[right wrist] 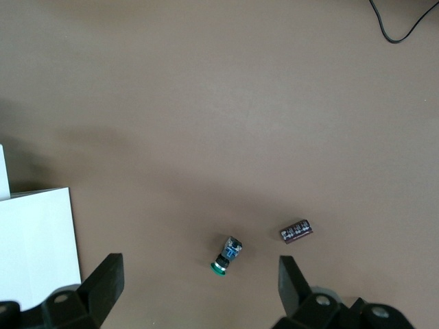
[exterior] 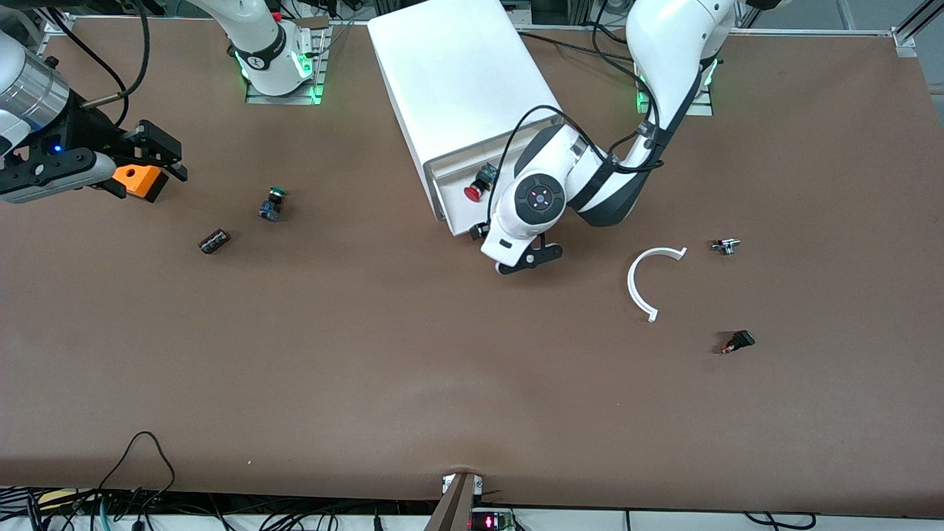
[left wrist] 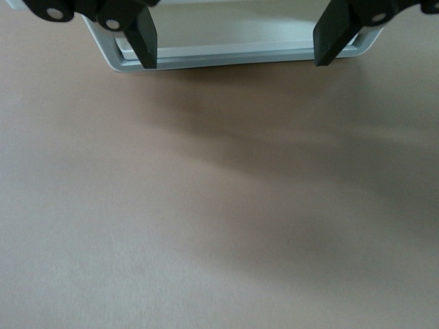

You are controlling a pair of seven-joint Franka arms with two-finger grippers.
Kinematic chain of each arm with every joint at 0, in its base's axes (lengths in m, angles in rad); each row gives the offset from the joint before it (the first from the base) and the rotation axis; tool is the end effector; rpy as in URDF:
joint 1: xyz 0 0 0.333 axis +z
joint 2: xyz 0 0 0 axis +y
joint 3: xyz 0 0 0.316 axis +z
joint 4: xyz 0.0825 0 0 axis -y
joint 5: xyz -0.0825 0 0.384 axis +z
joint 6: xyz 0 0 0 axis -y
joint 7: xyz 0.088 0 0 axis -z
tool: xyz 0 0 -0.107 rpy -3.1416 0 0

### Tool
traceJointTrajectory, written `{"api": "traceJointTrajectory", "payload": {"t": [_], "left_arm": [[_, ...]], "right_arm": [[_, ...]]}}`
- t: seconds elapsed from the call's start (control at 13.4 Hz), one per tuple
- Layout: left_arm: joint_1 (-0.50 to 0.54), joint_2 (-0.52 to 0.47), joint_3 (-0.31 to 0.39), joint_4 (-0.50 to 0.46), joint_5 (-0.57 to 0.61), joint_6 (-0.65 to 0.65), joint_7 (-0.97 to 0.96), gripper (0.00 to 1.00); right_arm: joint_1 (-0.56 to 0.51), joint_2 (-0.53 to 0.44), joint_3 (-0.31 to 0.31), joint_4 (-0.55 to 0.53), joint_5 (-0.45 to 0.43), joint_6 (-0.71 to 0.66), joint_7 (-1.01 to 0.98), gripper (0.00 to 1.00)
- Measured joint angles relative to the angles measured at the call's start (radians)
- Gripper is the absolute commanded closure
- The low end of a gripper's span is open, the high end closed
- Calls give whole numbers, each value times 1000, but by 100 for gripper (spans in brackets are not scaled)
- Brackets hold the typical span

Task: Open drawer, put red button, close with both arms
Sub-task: 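Push the drawer closed with the left gripper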

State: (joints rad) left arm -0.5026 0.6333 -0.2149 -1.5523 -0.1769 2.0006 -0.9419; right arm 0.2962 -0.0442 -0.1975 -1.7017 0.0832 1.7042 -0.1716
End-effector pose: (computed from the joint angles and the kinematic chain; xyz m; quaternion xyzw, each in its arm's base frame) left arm 0.5209 -0.4419 0.2736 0.9718 0.1680 -0.1624 0.0317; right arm 0.5481 0.0599 0.5984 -0.9902 -0.1300 -0.0245 0.0448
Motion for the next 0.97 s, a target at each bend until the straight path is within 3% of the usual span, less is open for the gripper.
{"api": "traceJointTrajectory", "payload": {"t": [0.97], "left_arm": [[-2,-51,-90,-88,-8,0,-6,0]], "right_arm": [[0,-5,2,0,-8,5,-1,0]]}}
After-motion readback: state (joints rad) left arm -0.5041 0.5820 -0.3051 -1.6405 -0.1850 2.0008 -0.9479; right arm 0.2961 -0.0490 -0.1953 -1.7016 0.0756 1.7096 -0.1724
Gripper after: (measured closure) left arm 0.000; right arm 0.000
